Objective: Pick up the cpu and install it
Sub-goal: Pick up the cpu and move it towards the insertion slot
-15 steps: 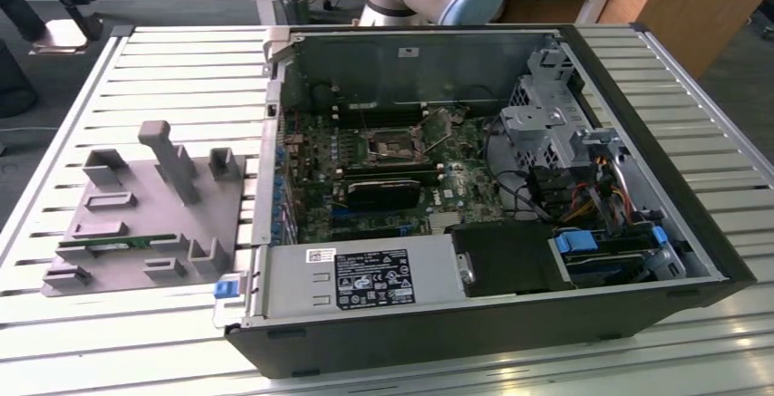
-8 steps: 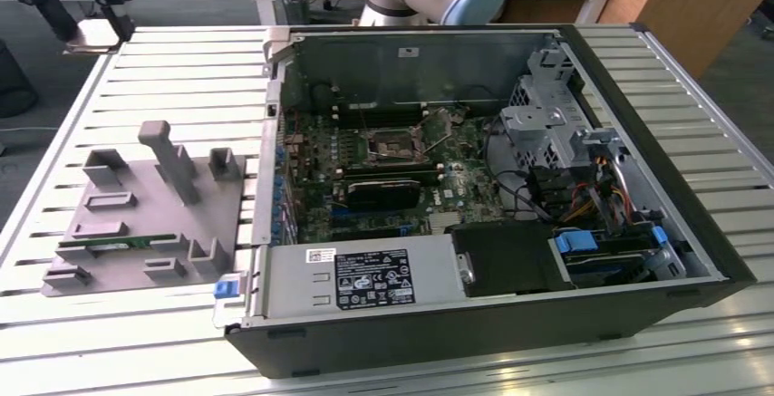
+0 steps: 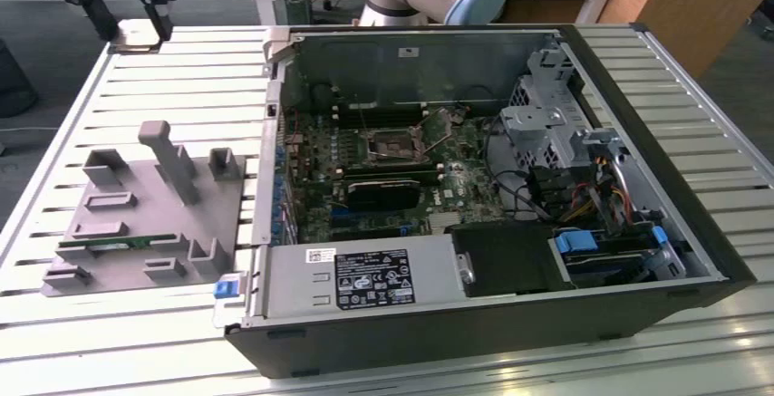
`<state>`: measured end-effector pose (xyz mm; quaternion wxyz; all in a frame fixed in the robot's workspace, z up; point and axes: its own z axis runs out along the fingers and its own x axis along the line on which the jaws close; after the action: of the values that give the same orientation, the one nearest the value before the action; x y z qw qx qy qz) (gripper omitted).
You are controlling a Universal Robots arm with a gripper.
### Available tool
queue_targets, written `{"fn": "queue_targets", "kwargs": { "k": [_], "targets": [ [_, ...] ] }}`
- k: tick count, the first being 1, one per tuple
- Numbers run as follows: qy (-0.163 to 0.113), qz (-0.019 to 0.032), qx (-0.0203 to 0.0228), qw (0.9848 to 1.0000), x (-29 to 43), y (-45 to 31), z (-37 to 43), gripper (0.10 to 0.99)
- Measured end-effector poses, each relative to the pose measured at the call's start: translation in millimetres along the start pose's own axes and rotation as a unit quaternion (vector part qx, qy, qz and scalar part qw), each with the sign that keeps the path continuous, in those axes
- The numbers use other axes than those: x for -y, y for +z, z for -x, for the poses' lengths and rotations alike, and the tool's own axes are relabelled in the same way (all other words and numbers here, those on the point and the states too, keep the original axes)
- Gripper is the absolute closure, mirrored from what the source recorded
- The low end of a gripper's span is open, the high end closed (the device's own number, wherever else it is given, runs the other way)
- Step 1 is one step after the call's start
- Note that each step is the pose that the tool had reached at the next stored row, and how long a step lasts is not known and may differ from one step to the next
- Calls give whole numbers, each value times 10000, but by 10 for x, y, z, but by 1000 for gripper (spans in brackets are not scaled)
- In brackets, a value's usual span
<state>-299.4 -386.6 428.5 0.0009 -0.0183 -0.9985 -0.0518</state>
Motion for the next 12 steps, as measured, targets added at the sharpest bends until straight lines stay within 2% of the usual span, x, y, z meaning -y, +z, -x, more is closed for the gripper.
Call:
{"fn": "queue_targets", "kwargs": {
  "k": [12],
  "targets": [
    [0,0,-1,10000,-18,2,505,553]
  ]
}}
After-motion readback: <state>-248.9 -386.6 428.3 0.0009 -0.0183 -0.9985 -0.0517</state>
